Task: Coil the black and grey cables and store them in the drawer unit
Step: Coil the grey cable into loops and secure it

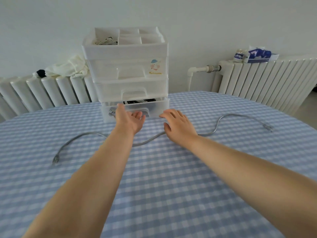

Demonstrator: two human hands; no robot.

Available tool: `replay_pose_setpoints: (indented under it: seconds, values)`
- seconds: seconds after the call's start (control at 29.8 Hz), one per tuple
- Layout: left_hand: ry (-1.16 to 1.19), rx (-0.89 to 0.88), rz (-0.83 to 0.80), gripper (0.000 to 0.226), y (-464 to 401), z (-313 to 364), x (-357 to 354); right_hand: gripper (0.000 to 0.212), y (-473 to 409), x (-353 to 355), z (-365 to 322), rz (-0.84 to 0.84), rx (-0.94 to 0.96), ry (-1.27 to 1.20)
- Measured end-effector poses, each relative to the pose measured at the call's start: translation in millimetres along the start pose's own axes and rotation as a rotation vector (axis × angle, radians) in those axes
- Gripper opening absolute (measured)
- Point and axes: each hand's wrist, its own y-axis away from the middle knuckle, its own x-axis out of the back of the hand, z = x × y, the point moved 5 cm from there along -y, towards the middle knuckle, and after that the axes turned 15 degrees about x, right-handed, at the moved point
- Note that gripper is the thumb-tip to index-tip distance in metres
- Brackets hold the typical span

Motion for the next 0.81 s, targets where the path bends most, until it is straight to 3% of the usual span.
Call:
replay_pose_setpoints:
  seconds: [0.2,0.34,0.44,0.54,0.64,0.81]
  values:
    - [0.039,-0.050,-0.043,0.073,-14,26,0,0.041,9,-8,11,-0.184,-0.090,-0.090]
    - [-0.060,-0.098,0.034,0.068,-16,22,-1,0.040,16,-7,19,-0.113,-0.238,-0.262]
    - [-0.544,-0.144,0.249,0.047,-10,2,0,0.042,22,-2,23,-0.092,-0.294,-0.261]
    - [-1.176,-0.270,0.281,0.023,7,-28,-15,0.042,34,2,26,-0.102,-0.328,-0.233]
    - [-1.642,-0.457,0.218,0.026,22,-60,-32,0.041,52,6,34,-0.061,-0.388,-0.179]
    - [-2.195,-0.435,0.217,0.047,14,-103,-29,0.036,92,27,51,0.147,-0.573,-0.232]
